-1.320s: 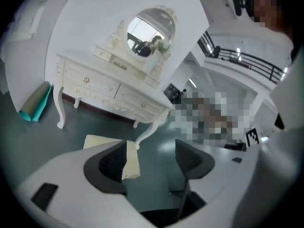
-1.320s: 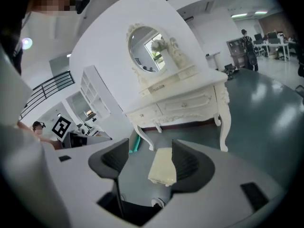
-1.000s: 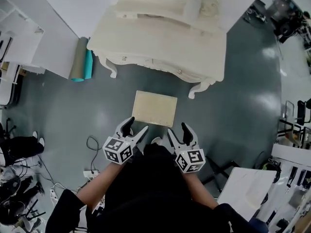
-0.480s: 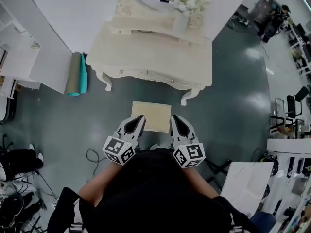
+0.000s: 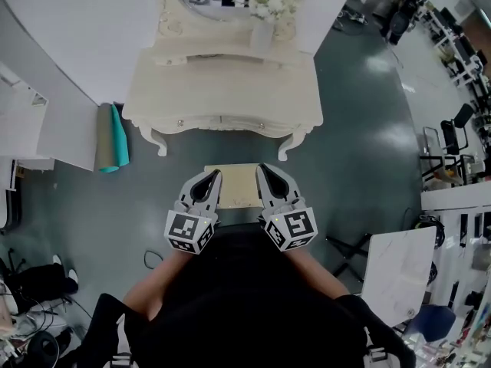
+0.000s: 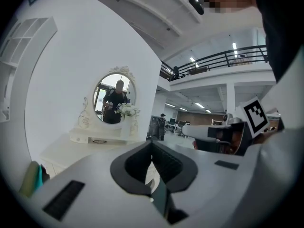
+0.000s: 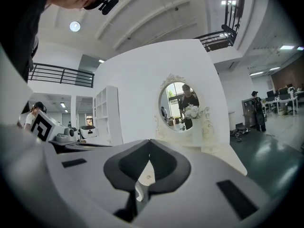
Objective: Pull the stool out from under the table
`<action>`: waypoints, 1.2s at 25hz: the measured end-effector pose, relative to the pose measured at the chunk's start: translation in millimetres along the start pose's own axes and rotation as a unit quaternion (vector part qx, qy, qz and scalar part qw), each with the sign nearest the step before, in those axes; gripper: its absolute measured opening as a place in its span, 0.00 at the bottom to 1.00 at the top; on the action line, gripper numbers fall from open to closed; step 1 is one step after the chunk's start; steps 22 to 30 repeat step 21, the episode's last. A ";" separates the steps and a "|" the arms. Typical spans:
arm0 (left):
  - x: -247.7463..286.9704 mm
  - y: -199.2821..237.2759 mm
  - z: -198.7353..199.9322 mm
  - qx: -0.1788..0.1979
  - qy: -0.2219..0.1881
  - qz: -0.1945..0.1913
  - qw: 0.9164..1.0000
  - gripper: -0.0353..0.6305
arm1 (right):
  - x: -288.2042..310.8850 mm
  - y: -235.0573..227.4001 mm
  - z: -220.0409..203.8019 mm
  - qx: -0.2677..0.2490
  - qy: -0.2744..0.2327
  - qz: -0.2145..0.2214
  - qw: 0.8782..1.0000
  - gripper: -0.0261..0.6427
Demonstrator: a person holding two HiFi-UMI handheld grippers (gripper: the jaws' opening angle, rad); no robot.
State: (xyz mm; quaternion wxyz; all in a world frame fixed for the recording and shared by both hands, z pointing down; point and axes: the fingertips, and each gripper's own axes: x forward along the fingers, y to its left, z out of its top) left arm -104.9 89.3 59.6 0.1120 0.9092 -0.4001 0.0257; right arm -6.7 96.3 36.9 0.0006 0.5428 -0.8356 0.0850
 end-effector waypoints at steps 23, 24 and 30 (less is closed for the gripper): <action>-24.7 63.2 13.9 0.002 -0.012 0.010 1.000 0.08 | 44.3 51.7 -5.0 -0.031 0.022 -0.022 0.999 0.07; -24.7 63.2 13.9 0.002 -0.012 0.010 1.000 0.08 | 44.3 51.7 -5.0 -0.031 0.022 -0.022 0.999 0.07; -24.7 63.2 13.9 0.002 -0.012 0.010 1.000 0.08 | 44.3 51.7 -5.0 -0.031 0.022 -0.022 0.999 0.07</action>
